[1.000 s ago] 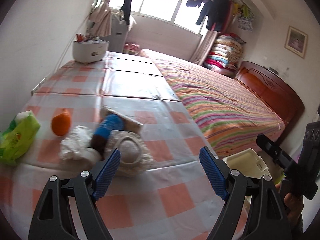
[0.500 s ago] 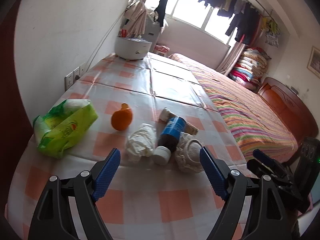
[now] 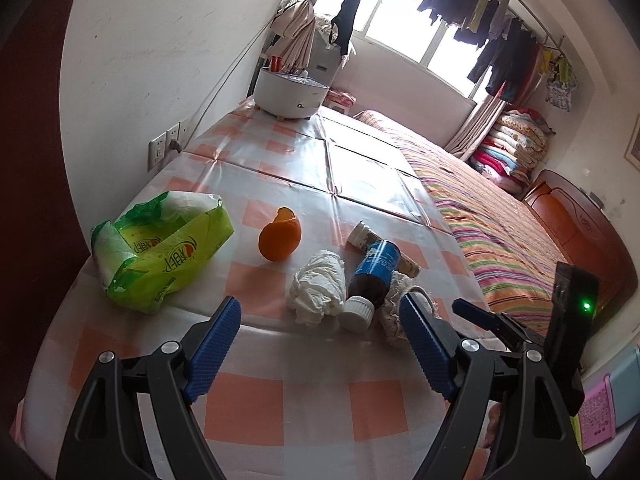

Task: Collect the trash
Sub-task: 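Grasp the white lace hat with the right tool while the left tool grasps the white tissue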

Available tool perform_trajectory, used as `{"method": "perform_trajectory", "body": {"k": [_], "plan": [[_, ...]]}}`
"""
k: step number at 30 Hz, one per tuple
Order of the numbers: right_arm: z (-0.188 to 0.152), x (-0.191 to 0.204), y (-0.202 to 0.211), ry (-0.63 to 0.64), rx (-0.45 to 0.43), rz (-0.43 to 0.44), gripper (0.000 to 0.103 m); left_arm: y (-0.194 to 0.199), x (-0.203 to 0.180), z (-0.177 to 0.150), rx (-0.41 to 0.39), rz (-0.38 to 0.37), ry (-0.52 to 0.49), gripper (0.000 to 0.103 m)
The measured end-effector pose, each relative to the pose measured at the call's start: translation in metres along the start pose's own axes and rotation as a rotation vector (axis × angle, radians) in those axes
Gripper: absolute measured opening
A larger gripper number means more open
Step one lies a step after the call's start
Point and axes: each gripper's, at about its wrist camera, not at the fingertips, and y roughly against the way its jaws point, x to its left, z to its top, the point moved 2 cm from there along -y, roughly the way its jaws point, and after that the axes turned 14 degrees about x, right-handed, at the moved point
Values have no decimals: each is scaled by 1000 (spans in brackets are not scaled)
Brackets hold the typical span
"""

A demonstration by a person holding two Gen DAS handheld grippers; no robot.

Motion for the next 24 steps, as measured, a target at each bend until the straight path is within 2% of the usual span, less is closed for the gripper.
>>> {"method": "perform_trajectory", "body": {"k": [8,9,10,11,12,17,24], "plan": [[6,13,-31,40,97,4,84,-6,6,1,26,17,11,79],[6,14,-32,47,99,-1,82,-7,7,1,30,19,13,79],[6,14,-33,51,100,-9,74,-7,8,0,33,21,15,79],[7,13,-33,50,99,-16,59,-8,8,0,37,22,17,79],[7,12,-32,47,100,-19,55,-8,8,0,39,22,20,79],[6,7,-31,40,104,-11,47,-14,8,-1,63,34,22,79],[2,7,-10,25,44,8,46,-20,10,0,82,50,22,79]]}}
